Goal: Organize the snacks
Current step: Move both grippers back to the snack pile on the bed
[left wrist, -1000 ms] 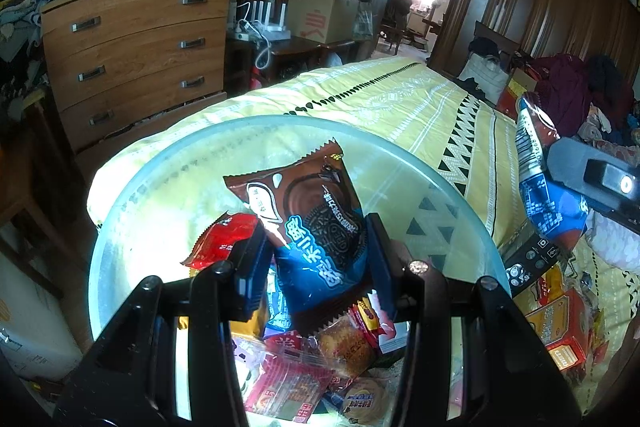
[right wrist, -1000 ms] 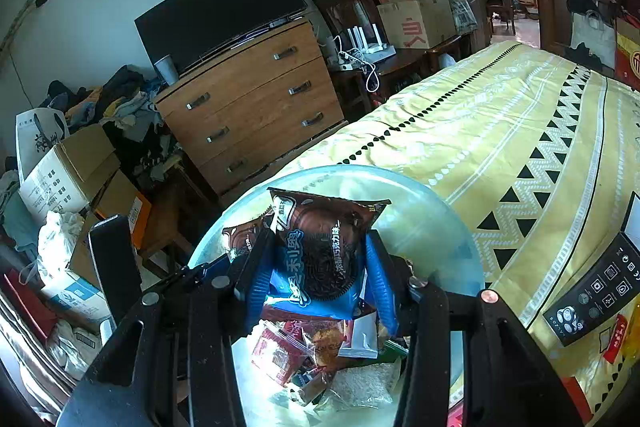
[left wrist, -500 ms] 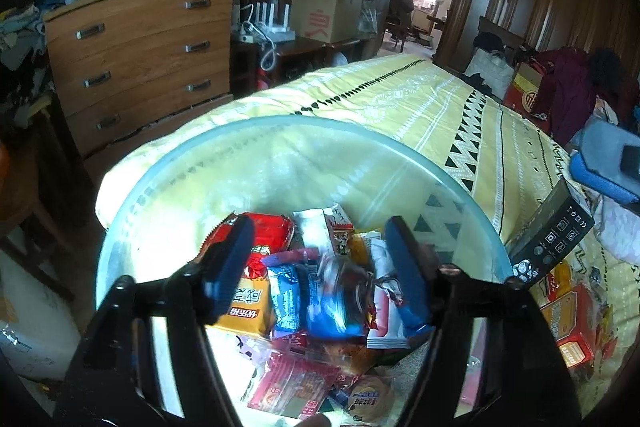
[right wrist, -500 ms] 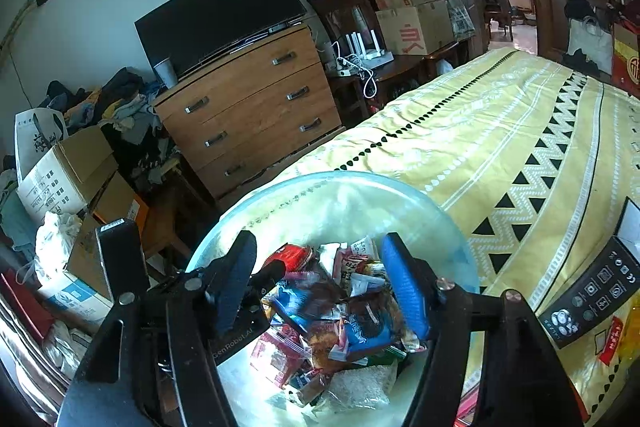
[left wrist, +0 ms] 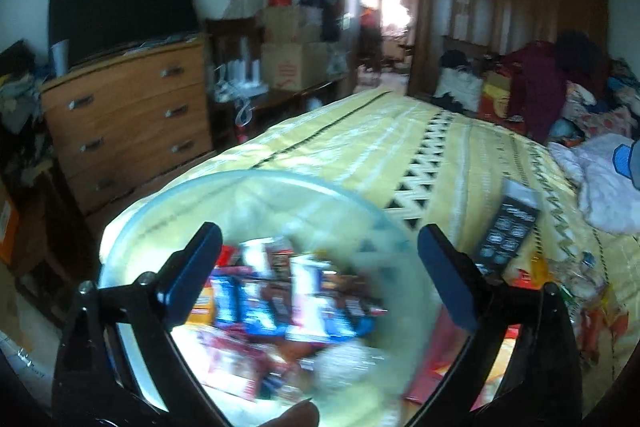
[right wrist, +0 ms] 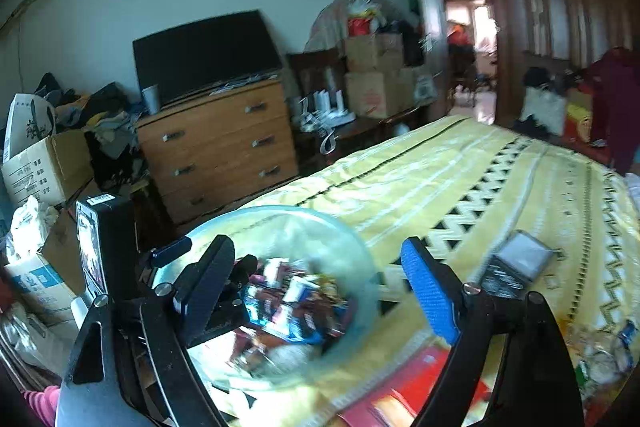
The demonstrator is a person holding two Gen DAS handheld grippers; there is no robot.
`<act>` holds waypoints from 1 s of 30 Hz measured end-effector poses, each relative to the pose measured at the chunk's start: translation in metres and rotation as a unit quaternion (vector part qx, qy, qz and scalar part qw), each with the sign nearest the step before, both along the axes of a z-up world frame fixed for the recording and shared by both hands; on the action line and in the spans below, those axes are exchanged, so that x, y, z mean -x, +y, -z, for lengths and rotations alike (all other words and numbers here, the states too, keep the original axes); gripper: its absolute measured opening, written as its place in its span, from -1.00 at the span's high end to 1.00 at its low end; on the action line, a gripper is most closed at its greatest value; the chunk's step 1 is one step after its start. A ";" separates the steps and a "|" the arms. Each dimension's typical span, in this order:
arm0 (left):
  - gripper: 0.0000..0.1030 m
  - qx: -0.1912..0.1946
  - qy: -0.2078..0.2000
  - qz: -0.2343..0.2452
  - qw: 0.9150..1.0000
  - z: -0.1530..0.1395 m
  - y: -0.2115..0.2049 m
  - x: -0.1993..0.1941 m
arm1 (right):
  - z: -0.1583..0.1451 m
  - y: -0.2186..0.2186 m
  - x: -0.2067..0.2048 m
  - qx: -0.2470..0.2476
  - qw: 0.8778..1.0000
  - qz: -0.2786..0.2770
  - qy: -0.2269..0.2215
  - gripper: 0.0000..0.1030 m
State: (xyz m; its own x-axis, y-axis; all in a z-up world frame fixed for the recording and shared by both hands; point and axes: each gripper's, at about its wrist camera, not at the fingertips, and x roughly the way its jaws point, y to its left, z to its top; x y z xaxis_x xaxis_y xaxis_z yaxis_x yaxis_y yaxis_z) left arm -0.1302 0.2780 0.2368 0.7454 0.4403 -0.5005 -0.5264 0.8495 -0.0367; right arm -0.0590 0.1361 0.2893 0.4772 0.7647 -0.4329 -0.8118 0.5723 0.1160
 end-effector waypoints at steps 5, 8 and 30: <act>-1.00 -0.026 -0.018 0.073 0.997 -0.003 -0.085 -0.004 | 0.006 -0.098 0.010 -0.019 0.997 0.069 -0.015 -0.80; -1.00 -0.026 0.006 0.151 0.988 0.013 -0.153 -0.013 | 0.018 -0.154 0.018 -0.018 0.994 0.110 -0.015 -0.84; -1.00 0.056 0.216 0.275 0.935 0.223 -0.290 -0.088 | 0.266 -0.389 0.025 0.100 0.929 0.308 0.181 -0.88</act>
